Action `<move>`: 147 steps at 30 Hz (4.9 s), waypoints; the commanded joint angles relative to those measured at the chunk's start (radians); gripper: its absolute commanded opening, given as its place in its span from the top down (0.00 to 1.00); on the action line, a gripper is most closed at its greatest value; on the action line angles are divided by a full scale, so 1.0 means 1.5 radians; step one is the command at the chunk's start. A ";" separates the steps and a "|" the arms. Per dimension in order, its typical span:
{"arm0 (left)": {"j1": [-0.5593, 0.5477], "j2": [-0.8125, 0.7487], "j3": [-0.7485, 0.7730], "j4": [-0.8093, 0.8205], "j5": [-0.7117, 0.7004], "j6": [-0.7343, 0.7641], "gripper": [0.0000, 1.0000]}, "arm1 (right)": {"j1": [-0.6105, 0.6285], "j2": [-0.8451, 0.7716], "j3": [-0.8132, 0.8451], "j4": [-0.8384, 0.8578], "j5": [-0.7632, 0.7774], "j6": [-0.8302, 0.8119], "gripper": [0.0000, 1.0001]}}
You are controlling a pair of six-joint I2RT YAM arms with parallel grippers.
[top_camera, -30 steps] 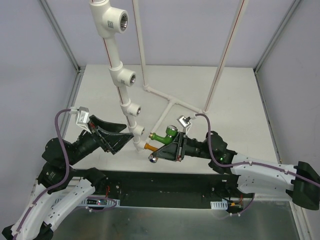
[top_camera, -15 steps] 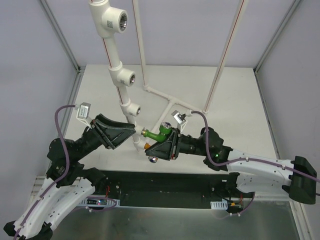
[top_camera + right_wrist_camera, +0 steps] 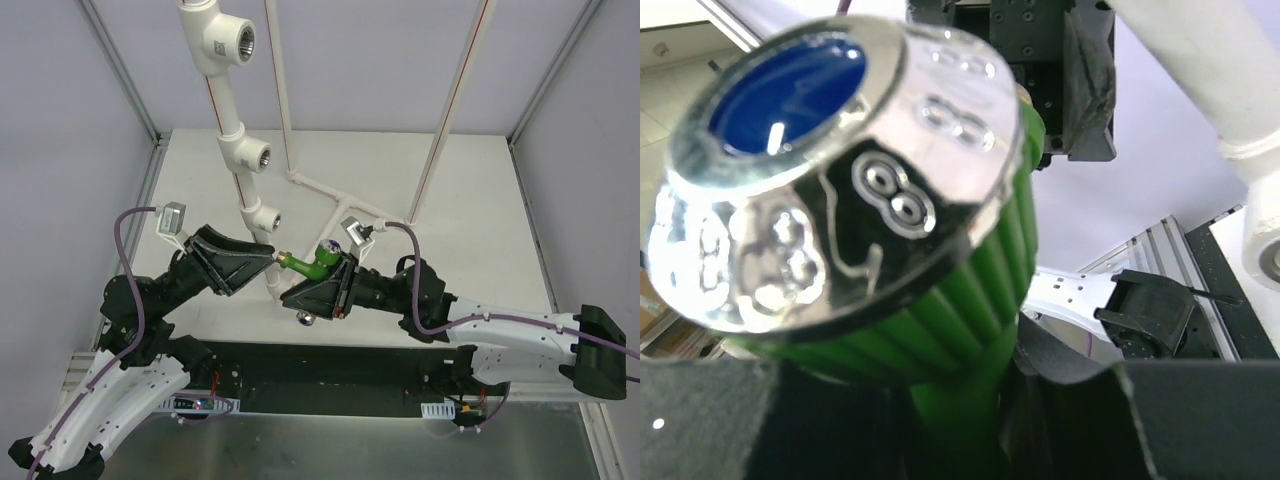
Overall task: Install the water faucets
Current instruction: Adjust the water faucet.
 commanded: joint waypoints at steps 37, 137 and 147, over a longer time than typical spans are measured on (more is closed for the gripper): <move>-0.008 0.015 -0.038 0.121 -0.018 -0.032 1.00 | 0.016 0.043 -0.002 0.108 0.150 -0.065 0.28; -0.008 -0.002 -0.067 0.133 -0.038 -0.002 0.92 | 0.085 0.046 -0.017 0.245 0.392 -0.290 1.00; -0.009 -0.025 -0.009 -0.018 -0.036 0.061 0.54 | 0.084 -0.043 -0.050 0.144 0.364 -0.279 1.00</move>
